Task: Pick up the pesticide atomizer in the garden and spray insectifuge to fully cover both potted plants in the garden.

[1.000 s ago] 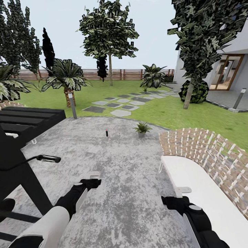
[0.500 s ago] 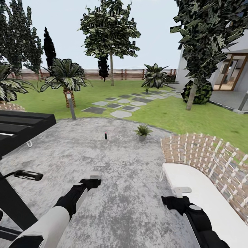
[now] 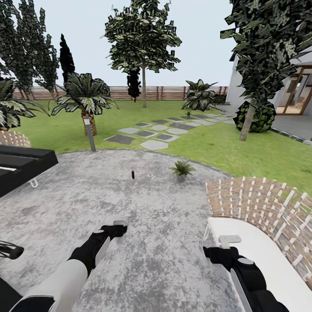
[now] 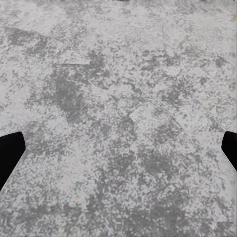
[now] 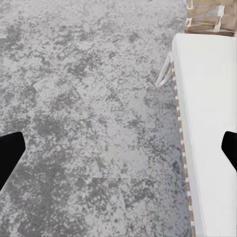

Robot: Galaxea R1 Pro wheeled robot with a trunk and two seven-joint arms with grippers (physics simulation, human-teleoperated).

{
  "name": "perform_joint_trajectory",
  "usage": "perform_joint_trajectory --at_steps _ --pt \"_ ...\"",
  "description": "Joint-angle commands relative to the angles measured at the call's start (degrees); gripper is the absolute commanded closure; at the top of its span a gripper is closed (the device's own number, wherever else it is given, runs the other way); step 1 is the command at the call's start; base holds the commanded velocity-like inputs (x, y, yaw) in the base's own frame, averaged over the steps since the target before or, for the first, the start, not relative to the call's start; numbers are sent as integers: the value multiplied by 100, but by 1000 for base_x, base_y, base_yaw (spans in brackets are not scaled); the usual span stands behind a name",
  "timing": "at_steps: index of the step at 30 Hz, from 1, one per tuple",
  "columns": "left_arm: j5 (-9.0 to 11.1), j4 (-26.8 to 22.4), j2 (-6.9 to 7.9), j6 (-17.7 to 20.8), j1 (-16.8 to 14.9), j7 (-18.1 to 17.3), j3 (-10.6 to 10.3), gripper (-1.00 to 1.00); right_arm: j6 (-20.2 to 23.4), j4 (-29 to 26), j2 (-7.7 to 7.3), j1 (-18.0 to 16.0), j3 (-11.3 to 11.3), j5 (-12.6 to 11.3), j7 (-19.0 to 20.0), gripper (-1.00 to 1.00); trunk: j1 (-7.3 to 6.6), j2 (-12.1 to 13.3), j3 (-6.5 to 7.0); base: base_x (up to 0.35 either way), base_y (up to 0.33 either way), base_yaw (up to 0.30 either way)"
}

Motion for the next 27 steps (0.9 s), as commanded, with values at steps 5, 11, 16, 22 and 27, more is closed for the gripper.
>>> perform_joint_trajectory --at_steps 5,11,16,22,27 --pt "5 -11 -1 35 -1 -4 2 -100 28 -7 -2 -6 2 -4 -1 -100 3 -3 -6 336 -120 0" --pt "5 -11 -1 35 -1 -4 3 -100 28 -5 -2 -5 2 -4 -1 -100 3 -3 -14 338 -88 73" --pt "5 -11 -1 35 -1 -4 2 -100 28 -3 -2 -6 2 -4 -1 -100 3 -3 -33 341 -10 228" --pt "5 -11 -1 35 -1 -4 5 -100 28 -4 -2 -4 3 -4 -1 -100 3 -3 -57 343 -1 247" --pt "5 -11 -1 35 -1 -4 -2 -100 28 -5 -2 -5 7 -4 -1 -100 3 -3 -77 346 0 242"
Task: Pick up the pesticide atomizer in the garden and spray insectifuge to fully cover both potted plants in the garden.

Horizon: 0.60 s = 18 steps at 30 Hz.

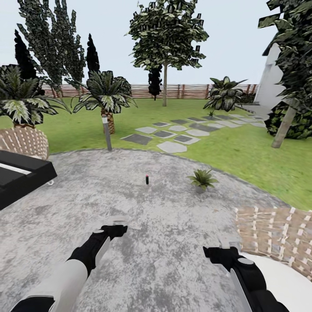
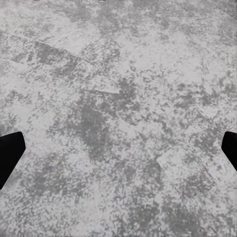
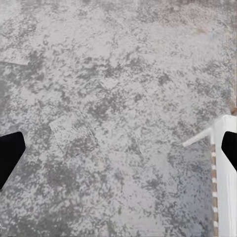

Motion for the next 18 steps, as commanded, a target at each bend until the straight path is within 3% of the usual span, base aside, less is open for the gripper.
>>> perform_joint_trajectory --at_steps 1,18 --pt "5 -9 -2 33 -2 -4 2 -100 29 -8 -3 -3 0 -4 -1 -100 3 -3 -9 346 0 151" --pt "9 -9 -2 40 -3 -7 30 -100 34 -16 -18 0 10 -4 33 -100 3 -3 -12 346 0 12"
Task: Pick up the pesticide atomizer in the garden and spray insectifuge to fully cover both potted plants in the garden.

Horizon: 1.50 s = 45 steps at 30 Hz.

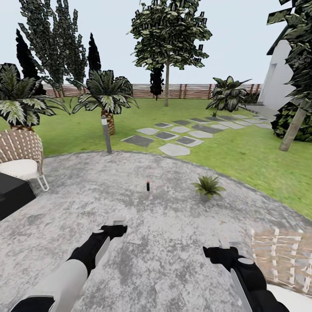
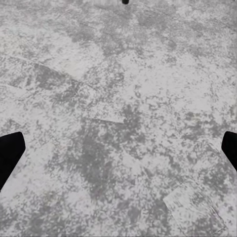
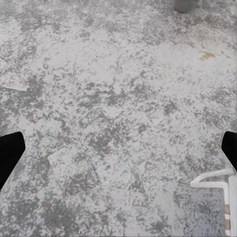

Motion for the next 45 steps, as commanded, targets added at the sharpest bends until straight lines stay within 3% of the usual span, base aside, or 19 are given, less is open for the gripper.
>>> perform_joint_trajectory --at_steps 1,18,45 --pt "6 -11 -1 35 -1 -6 8 -100 28 -7 -3 -4 4 -3 3 -100 3 -3 -6 346 0 0" --pt "-5 -10 4 38 -1 -1 -40 -100 41 -9 7 -5 -18 -3 -1 -100 3 -3 -11 346 0 9" --pt "-8 -11 -1 42 -1 -1 -51 -100 39 -15 5 -5 -14 -3 -5 -100 3 -3 -91 346 0 100"
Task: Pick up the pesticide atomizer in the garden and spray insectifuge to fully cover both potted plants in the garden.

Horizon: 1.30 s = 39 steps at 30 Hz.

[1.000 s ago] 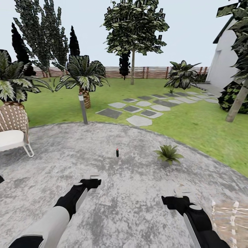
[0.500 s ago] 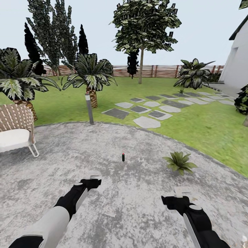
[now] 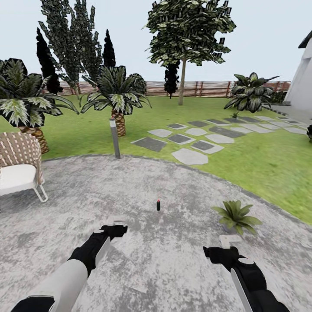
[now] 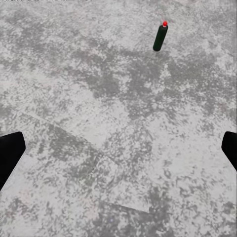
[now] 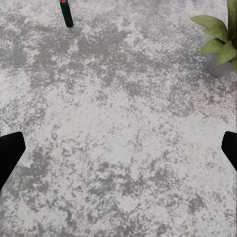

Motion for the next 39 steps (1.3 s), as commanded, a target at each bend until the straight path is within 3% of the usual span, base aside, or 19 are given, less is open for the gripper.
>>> perform_joint_trajectory --at_steps 1,21,39 --pt "2 -11 -1 32 -2 -4 -1 -100 28 -7 -3 -3 -1 -4 2 -100 3 -3 -9 346 0 122" --pt "3 -11 -6 30 -2 -4 -1 -100 22 -7 -3 -3 -4 -4 2 -100 3 -3 -49 346 0 67" --pt "3 -11 -10 29 -2 -4 -1 -100 22 -7 -3 -4 -3 -4 1 -100 3 -3 -151 347 0 187"
